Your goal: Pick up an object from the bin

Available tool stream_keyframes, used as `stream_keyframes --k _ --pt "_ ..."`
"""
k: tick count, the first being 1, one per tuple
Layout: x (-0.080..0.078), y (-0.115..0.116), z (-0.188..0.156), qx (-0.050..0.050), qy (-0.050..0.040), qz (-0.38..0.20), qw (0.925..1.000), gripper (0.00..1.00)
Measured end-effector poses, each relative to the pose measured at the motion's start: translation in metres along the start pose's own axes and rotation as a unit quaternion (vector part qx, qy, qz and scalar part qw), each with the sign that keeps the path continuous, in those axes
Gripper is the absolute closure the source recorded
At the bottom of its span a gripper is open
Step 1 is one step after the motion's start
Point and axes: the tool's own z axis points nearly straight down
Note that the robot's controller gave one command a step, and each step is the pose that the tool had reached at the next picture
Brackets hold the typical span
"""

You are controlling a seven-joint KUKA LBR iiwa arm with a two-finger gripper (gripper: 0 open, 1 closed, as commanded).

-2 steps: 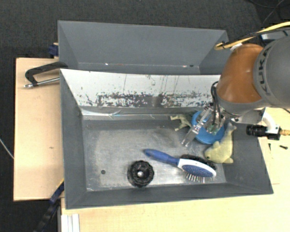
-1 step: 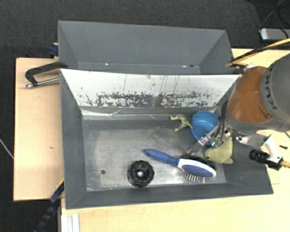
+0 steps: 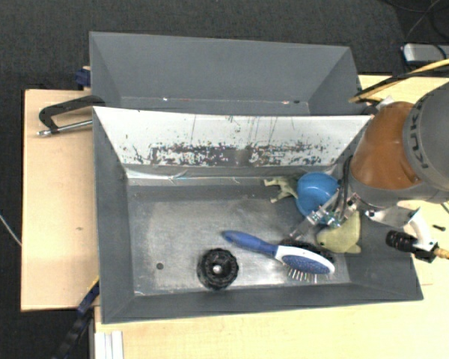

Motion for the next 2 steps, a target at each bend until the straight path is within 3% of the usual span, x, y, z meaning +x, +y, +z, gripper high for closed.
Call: stream_keyframes --k 1,2 --pt "-0.001 0.003 -0.004 -0.004 -0.0017 -0.002 1.0 1.0" --pt "-0.001 0.008 -0.027 -0.004 -0.0026 -0.005 1.0 1.0"
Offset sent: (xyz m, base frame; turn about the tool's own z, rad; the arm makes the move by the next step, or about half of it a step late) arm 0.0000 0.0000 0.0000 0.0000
